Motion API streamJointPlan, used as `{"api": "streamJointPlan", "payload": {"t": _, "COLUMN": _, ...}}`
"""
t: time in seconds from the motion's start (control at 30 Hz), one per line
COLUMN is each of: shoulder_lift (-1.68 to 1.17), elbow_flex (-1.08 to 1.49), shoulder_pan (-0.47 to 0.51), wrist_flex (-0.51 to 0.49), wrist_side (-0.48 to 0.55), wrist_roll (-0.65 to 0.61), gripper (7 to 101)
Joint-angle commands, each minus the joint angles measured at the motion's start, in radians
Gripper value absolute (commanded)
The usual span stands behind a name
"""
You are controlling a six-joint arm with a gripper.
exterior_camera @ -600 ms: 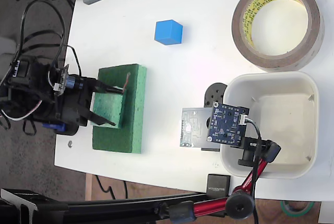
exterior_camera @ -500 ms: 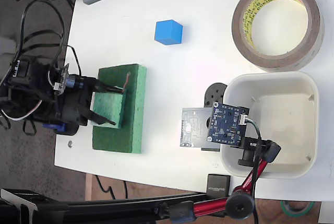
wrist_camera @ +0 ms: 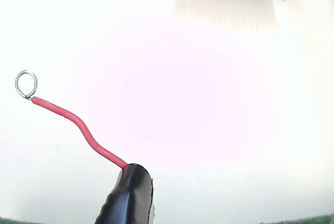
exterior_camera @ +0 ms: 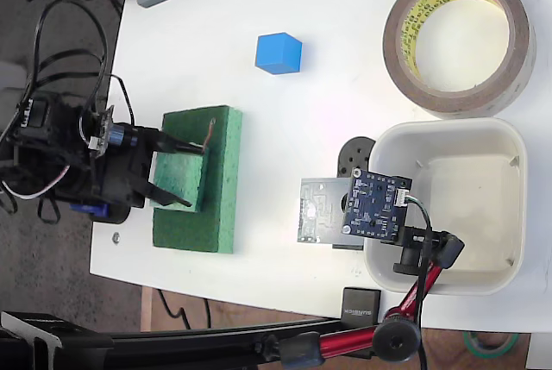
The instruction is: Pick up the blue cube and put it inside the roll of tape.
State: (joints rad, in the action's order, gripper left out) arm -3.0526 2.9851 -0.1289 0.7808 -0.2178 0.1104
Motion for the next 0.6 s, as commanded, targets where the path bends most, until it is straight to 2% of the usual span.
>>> {"api": "streamJointPlan", "payload": {"t": 0.03, "shoulder_lift": 0.003, "elbow_flex": -0.074, "shoulder_pan": 0.000, "wrist_flex": 0.025, "wrist_side": -0.021, "wrist_roll": 0.012, "gripper": 99.2}}
{"api": "streamJointPlan", "payload": {"t": 0.17, "shoulder_lift": 0.133, "elbow_flex": -0.227, "shoulder_pan": -0.021, "wrist_flex": 0.060, "wrist_side": -0.037, "wrist_roll": 0.052, "gripper": 99.2}}
{"api": "streamJointPlan", "payload": {"t": 0.43, "shoulder_lift": 0.647, "elbow_flex": -0.676, "shoulder_pan": -0.216, "wrist_flex": 0.127, "wrist_side": -0.153, "wrist_roll": 0.225, "gripper": 99.7}}
{"api": "streamJointPlan", "payload": {"t": 0.6, "shoulder_lift": 0.890, "elbow_flex": -0.816, "shoulder_pan": -0.331, "wrist_flex": 0.097, "wrist_side": -0.181, "wrist_roll": 0.344, "gripper": 100.0}}
